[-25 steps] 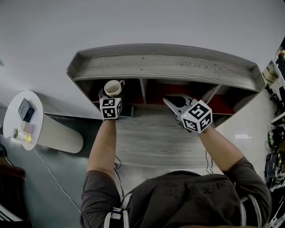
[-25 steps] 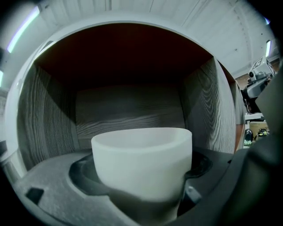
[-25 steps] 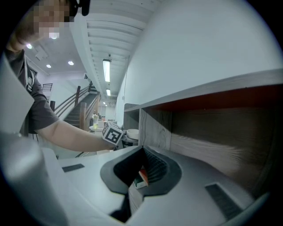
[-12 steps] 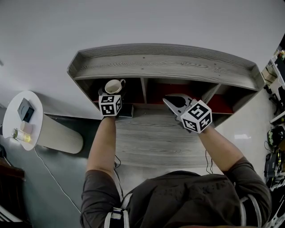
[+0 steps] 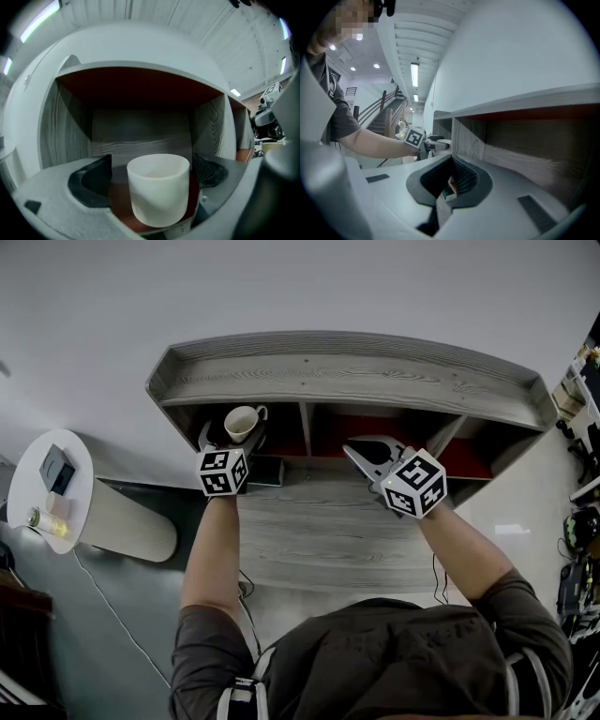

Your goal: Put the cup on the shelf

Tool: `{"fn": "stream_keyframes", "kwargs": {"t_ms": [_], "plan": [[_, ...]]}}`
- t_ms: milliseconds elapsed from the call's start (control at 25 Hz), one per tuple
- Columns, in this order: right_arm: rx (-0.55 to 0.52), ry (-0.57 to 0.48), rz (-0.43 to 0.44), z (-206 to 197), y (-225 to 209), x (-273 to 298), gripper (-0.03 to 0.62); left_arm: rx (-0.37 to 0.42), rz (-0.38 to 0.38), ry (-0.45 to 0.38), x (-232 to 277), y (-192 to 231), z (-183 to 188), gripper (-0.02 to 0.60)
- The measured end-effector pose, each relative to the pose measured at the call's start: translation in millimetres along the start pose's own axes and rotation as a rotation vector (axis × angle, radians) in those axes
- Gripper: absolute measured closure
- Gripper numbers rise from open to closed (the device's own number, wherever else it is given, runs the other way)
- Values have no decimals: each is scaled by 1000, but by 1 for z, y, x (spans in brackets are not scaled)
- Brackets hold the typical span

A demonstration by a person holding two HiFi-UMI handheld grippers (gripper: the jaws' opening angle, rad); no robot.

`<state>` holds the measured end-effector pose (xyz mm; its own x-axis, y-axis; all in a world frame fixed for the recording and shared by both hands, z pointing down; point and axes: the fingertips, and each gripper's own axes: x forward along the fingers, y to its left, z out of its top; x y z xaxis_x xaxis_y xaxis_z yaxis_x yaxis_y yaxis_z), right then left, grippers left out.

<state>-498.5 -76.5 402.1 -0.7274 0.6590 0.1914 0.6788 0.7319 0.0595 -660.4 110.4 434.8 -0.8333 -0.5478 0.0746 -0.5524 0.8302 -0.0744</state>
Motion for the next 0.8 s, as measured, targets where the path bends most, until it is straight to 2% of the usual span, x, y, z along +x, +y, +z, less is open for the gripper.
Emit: {"fn": "stream_keyframes", "kwargs": {"t_ms": [200, 400, 640, 800], "plan": [[-2, -6, 5, 2, 2, -1, 602, -24, -13, -8, -41, -4, 1, 95], [-6, -7, 14, 3, 7, 0, 602, -42, -46, -1, -93, -29, -9, 97], [4, -13, 32, 2, 16, 3, 603, -137, -121, -39, -144, -62, -8, 98], [13, -19, 51, 2, 27, 4, 602, -206, -109, -57, -173, -72, -10, 100]]}}
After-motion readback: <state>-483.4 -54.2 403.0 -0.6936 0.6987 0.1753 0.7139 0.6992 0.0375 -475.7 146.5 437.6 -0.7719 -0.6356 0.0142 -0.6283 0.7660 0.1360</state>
